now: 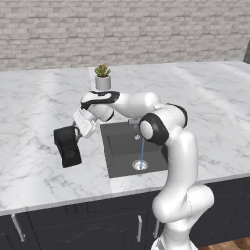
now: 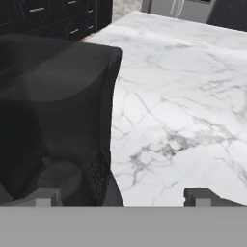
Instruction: Turn on the sink faucet and place the jug under the water for a few seconds to fill it up.
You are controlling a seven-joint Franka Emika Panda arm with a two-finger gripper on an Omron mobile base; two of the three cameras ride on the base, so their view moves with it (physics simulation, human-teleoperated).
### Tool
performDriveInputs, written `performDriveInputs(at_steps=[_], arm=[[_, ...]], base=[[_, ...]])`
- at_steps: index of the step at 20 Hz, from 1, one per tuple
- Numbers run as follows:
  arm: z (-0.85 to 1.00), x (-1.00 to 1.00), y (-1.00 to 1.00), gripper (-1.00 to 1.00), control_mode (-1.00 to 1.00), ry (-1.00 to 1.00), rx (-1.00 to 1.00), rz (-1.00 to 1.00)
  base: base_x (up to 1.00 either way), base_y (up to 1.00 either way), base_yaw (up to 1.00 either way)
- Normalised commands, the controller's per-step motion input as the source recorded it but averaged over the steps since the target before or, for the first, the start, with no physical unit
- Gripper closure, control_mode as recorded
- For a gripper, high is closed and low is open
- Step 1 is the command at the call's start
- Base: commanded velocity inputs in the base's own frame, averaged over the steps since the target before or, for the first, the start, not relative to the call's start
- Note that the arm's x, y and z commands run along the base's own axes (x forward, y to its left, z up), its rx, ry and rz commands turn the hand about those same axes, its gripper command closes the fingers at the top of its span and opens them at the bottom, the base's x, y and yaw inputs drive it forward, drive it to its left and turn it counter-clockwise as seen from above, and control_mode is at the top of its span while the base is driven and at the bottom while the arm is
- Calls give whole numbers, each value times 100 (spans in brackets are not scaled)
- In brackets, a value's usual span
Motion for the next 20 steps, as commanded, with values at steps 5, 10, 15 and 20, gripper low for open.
performDriveInputs(at_steps=[5,10,15,20], arm=[[-24,-33,9,100,-100,0,0,0],[-23,-33,2,100,-100,0,0,0],[-18,-33,0,100,-100,0,0,0],[-2,-38,0,100,-100,-2,1,-1]], base=[[0,0,0],[0,0,0],[0,0,0],[0,0,0]])
